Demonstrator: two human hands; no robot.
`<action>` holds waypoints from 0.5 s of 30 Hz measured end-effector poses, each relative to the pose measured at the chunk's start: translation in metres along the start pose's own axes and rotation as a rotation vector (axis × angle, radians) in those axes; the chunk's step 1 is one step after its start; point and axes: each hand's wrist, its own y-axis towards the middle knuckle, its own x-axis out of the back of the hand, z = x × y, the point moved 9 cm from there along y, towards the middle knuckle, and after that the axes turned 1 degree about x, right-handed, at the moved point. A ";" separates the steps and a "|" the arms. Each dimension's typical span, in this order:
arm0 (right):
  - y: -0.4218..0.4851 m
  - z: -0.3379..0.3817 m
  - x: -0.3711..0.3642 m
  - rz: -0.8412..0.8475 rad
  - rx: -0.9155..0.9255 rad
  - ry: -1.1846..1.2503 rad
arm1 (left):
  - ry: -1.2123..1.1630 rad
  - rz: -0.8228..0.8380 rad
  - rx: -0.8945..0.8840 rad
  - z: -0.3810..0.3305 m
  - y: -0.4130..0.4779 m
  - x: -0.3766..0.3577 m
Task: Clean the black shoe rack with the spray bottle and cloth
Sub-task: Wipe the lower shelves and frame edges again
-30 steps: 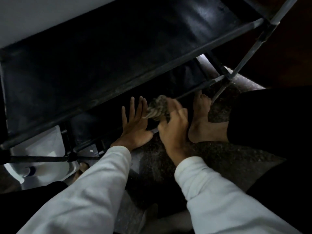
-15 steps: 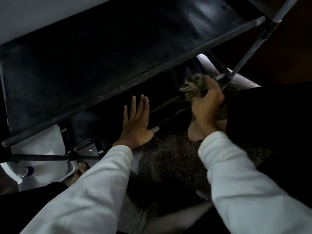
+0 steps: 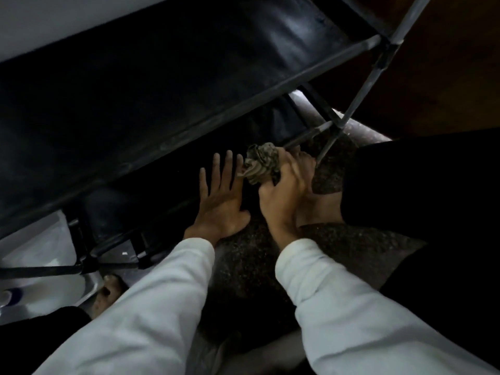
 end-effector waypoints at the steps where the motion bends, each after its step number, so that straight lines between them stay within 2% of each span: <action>1: 0.005 -0.005 0.000 0.012 -0.008 0.007 | -0.007 0.018 0.000 0.002 0.001 -0.002; 5: 0.025 -0.018 -0.001 0.097 -0.042 0.041 | -0.019 0.075 0.011 0.003 0.006 -0.003; 9: 0.063 -0.059 0.029 -0.108 -0.236 0.192 | -0.020 0.101 0.012 0.003 0.004 -0.003; 11: 0.081 -0.081 0.041 -0.131 -0.342 0.172 | -0.018 0.106 0.010 0.000 0.003 -0.001; 15: 0.074 -0.082 0.039 -0.145 -0.329 0.176 | -0.022 0.119 0.007 -0.002 0.001 0.000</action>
